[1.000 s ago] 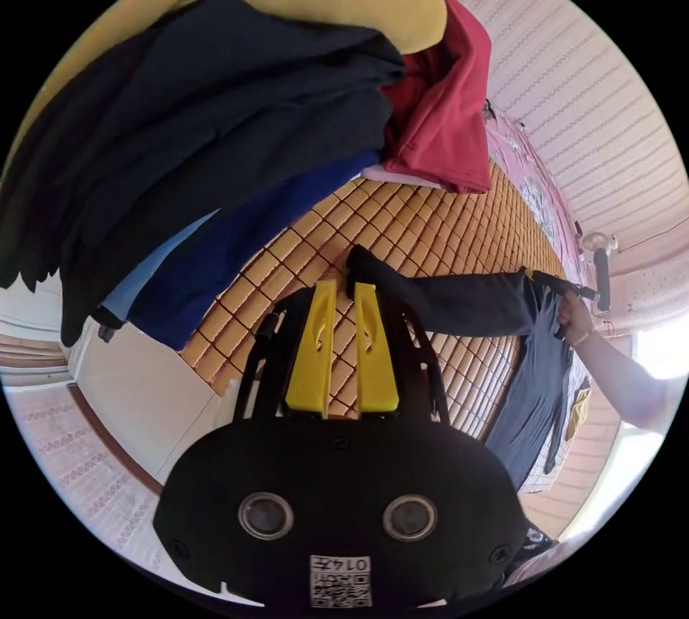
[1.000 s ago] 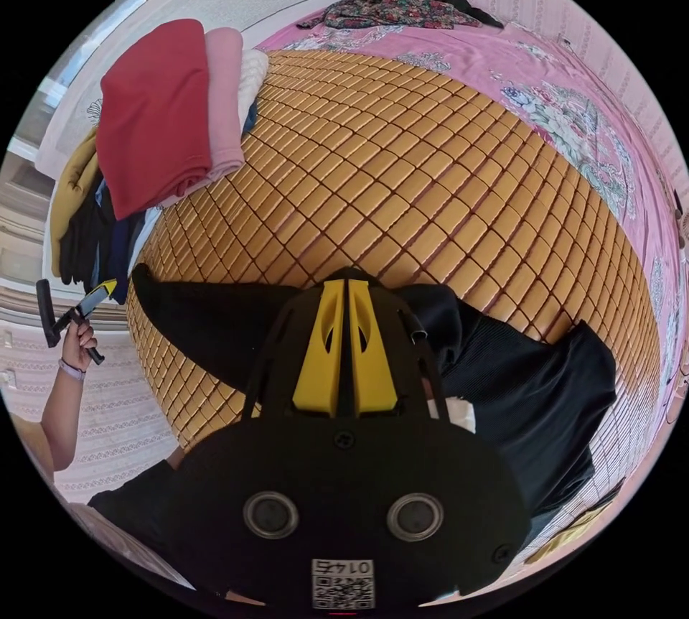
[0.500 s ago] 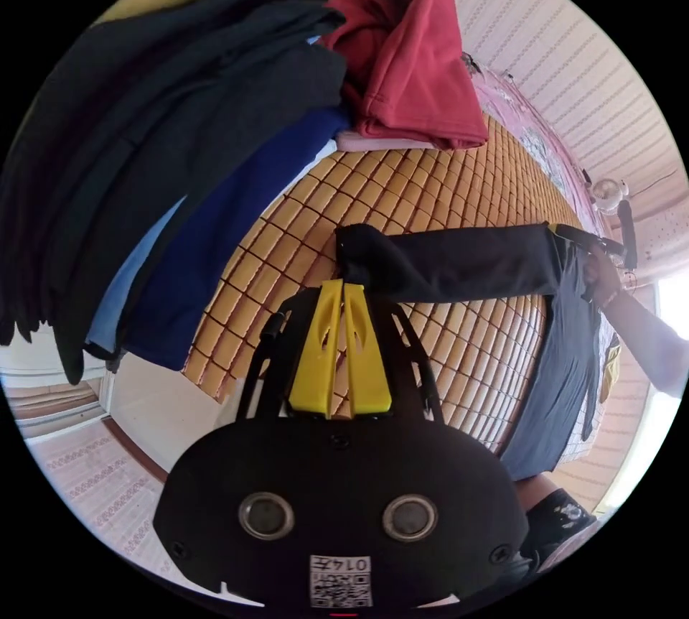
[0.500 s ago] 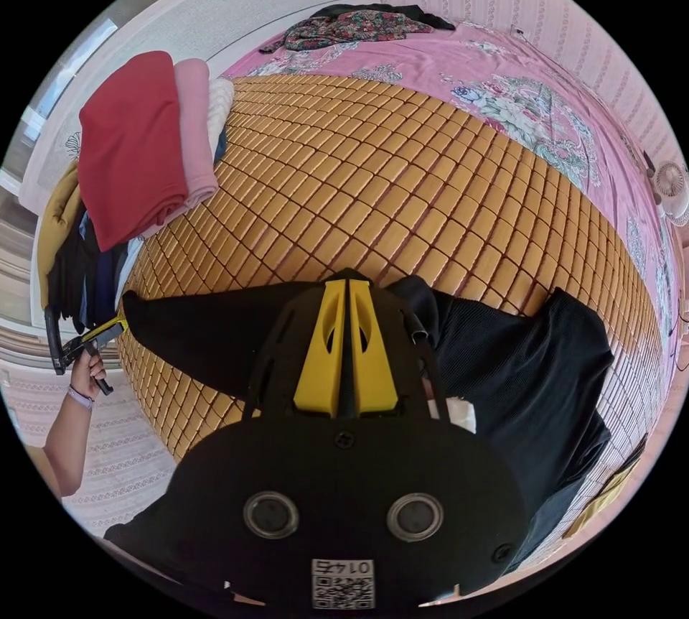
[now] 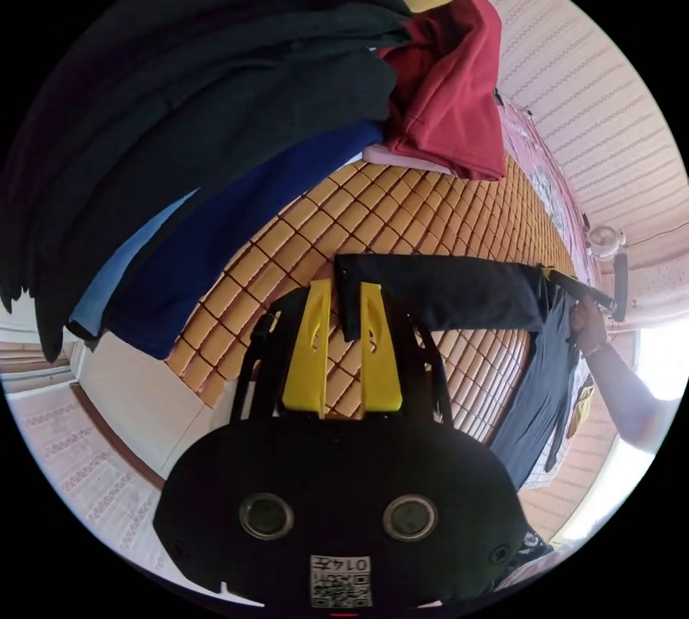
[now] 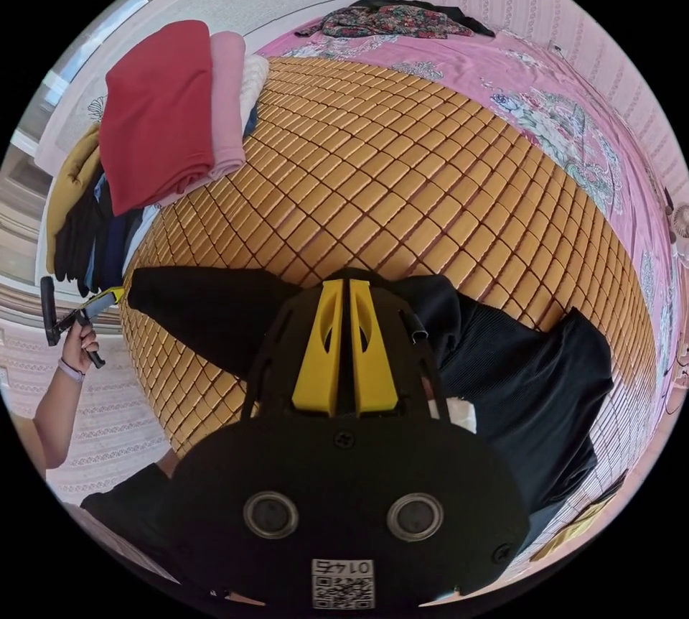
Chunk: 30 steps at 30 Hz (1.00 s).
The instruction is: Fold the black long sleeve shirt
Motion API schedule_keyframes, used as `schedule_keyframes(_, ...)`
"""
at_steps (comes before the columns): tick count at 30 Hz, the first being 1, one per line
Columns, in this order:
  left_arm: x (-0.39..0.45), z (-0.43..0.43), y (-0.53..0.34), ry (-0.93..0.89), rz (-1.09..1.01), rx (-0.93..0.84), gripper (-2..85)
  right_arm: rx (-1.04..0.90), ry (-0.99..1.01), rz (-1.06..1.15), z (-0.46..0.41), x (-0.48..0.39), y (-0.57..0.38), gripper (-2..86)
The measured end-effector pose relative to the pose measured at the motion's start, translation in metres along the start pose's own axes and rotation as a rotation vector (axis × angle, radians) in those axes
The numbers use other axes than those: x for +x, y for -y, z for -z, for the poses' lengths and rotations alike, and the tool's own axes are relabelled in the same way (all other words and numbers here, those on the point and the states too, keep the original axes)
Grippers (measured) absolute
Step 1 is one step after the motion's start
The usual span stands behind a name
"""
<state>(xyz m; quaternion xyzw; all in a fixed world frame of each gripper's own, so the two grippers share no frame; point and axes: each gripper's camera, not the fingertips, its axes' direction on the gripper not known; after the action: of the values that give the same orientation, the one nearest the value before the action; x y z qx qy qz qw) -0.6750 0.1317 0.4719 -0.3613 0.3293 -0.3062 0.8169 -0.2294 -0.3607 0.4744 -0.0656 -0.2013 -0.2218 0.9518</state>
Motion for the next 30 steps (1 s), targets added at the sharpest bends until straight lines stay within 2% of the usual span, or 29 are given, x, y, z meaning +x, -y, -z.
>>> schedule_keyframes(1,0.001,-0.013,0.006,-0.008,-0.009,-0.076,4.5,0.002,-0.007,-0.004,0.001,-0.002,0.000,0.1)
schedule_keyframes(3,0.002,-0.011,0.007,-0.001,-0.046,-0.074,0.8,0.017,0.009,-0.017,0.005,-0.002,-0.003,0.2)
schedule_keyframes(7,0.000,0.045,-0.003,-0.103,-0.044,0.210,-0.3,0.062,0.048,-0.041,0.017,-0.004,-0.018,0.3)
schedule_keyframes(8,-0.006,0.049,-0.005,-0.097,0.001,0.225,-0.2,0.066,0.054,-0.037,0.018,-0.005,-0.021,0.3)
schedule_keyframes(11,-0.019,0.034,-0.013,0.011,0.027,0.139,0.9,0.050,0.059,0.001,0.014,-0.017,-0.027,0.5)
schedule_keyframes(14,-0.023,0.020,-0.028,0.007,-0.019,0.077,2.9,0.014,0.054,0.061,0.001,-0.040,-0.022,0.7)
schedule_keyframes(20,-0.023,0.005,-0.056,0.055,-0.176,0.103,5.8,-0.018,0.115,0.317,-0.030,-0.135,0.018,1.6)
schedule_keyframes(25,-0.025,0.007,-0.085,0.009,-0.308,0.173,8.2,-0.017,0.222,0.568,-0.063,-0.261,0.074,5.1)
schedule_keyframes(30,-0.040,0.007,-0.117,-0.041,-0.336,0.243,13.2,-0.071,0.178,0.757,-0.109,-0.356,0.108,8.0)
